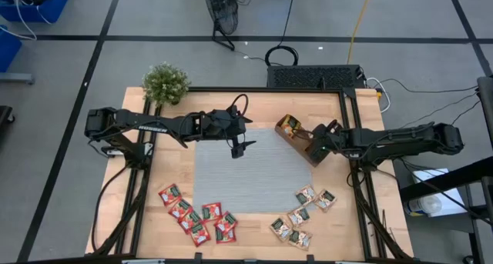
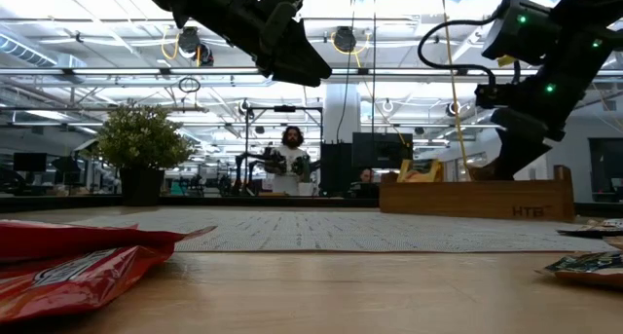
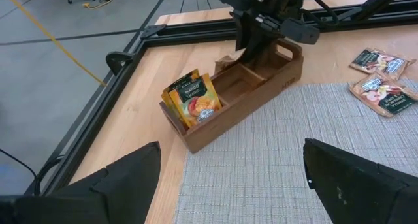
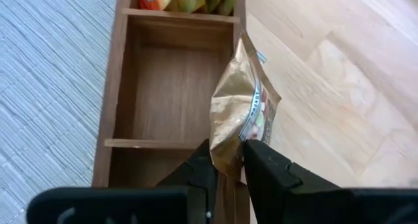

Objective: Pick & Place Tea
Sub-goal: Put the brown tea bag into the right section of the wooden organizer

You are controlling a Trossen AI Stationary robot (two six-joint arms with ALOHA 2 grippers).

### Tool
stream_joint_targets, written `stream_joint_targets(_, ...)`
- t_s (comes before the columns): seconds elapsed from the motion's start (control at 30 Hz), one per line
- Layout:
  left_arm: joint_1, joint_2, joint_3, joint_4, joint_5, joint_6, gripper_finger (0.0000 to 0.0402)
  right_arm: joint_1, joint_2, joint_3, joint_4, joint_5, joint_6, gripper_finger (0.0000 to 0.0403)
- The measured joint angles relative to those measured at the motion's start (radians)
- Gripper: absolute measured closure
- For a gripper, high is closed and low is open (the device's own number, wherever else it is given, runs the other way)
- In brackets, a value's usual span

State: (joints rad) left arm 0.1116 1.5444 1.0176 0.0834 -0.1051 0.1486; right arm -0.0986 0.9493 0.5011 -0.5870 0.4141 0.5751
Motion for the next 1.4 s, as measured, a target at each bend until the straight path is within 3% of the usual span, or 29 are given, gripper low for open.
stream_joint_targets(0.27, 0.0, 0.0, 0.0, 0.0, 0.0, 0.0, 0.0036, 0.002, -0.008, 0.0, 0.004, -0.001, -0.03, 0.0396)
stream_joint_targets(0.83, 0.0, 0.0, 0.0, 0.0, 0.0, 0.0, 0.0036, 0.026, -0.236, 0.0, 0.027, -0.022, -0.036, 0.0402)
stream_joint_targets(1.07, 0.0, 0.0, 0.0, 0.001, 0.0, 0.0, 0.0036, 0.128, -0.34, 0.001, -0.081, -0.072, 0.127, 0.0402)
stream_joint_targets(1.2, 0.0, 0.0, 0.0, 0.001, 0.0, 0.0, 0.0036, 0.214, -0.319, 0.001, -0.196, -0.024, 0.276, 0.0403)
stream_joint_targets(1.4, 0.0, 0.0, 0.0, 0.001, 0.0, 0.0, 0.0036, 0.32, -0.248, 0.001, -0.207, 0.028, 0.38, 0.0402)
